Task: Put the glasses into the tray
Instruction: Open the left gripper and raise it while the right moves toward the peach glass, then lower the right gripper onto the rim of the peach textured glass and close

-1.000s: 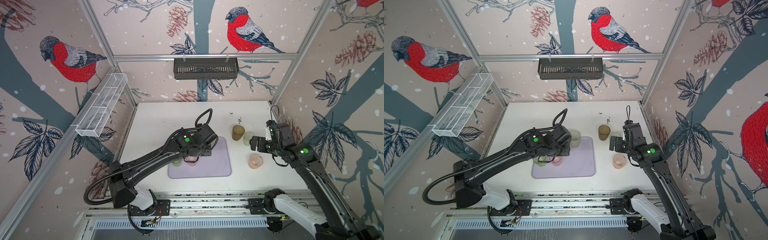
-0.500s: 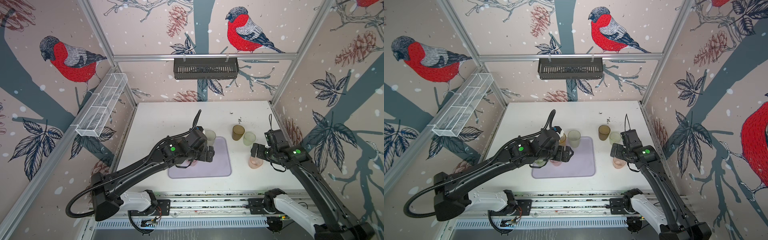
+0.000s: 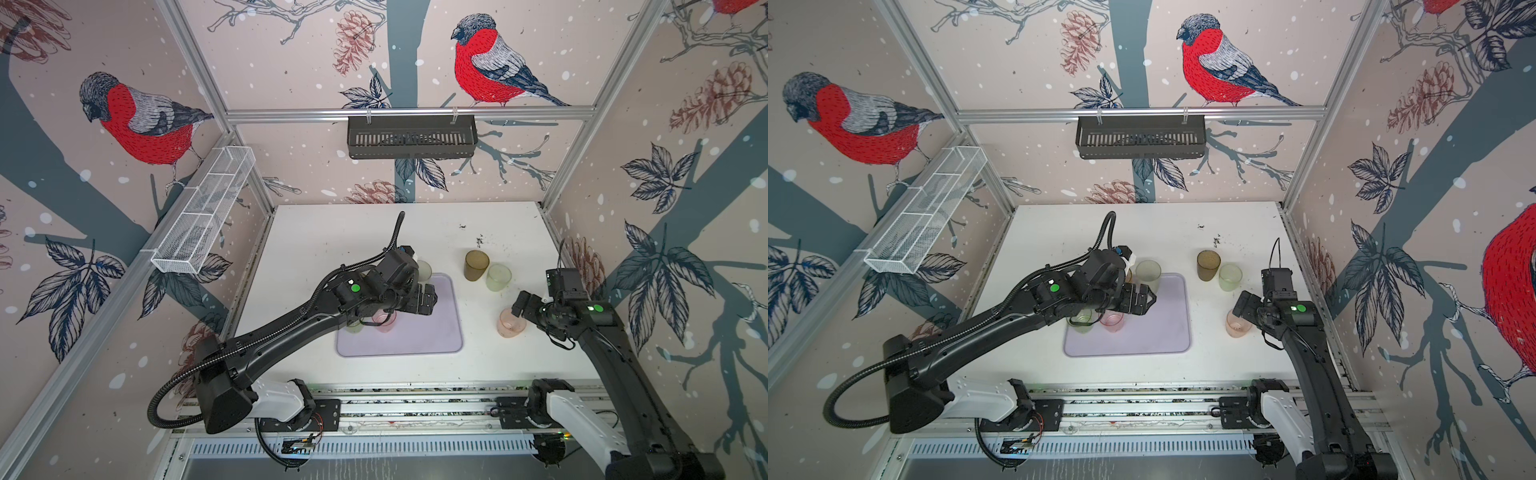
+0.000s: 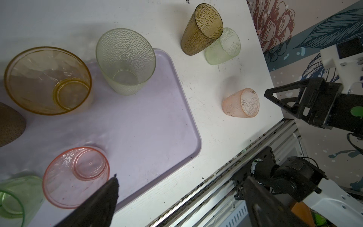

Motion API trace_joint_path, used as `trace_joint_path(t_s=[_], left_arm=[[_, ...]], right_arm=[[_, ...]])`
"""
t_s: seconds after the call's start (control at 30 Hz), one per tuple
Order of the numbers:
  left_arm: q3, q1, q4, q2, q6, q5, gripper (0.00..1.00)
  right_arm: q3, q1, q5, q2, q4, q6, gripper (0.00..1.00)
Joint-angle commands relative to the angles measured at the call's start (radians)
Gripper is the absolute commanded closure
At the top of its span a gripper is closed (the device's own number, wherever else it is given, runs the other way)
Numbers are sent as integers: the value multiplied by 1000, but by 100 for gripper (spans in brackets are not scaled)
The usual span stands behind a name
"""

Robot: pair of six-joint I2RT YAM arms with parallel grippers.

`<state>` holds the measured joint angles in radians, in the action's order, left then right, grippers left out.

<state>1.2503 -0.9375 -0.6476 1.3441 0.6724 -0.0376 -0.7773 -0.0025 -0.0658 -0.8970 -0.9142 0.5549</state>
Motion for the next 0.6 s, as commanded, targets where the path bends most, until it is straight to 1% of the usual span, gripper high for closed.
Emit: trace_joint_path(t_s=[0.0,0.2,0.3,0.43,0.57], left_arm=[[-26,10,72,-26,-18,-20,1],[-54,25,83,-56,-24,-25,1],[-79,37,94,-76,-22,-33,1],[-112,54,103,-103,-18,-43,1],[-124,57,110,-112,-17,-53,1]], right_arm=[[22,-26,-65,-10,58,40,9],[32,-48,-53,-26,57,50,17],[44,-50,-53,-27,57,65,21],[56,-49,-51,-18,44,84,24],[62,-50,-50,-6,46,100,31]])
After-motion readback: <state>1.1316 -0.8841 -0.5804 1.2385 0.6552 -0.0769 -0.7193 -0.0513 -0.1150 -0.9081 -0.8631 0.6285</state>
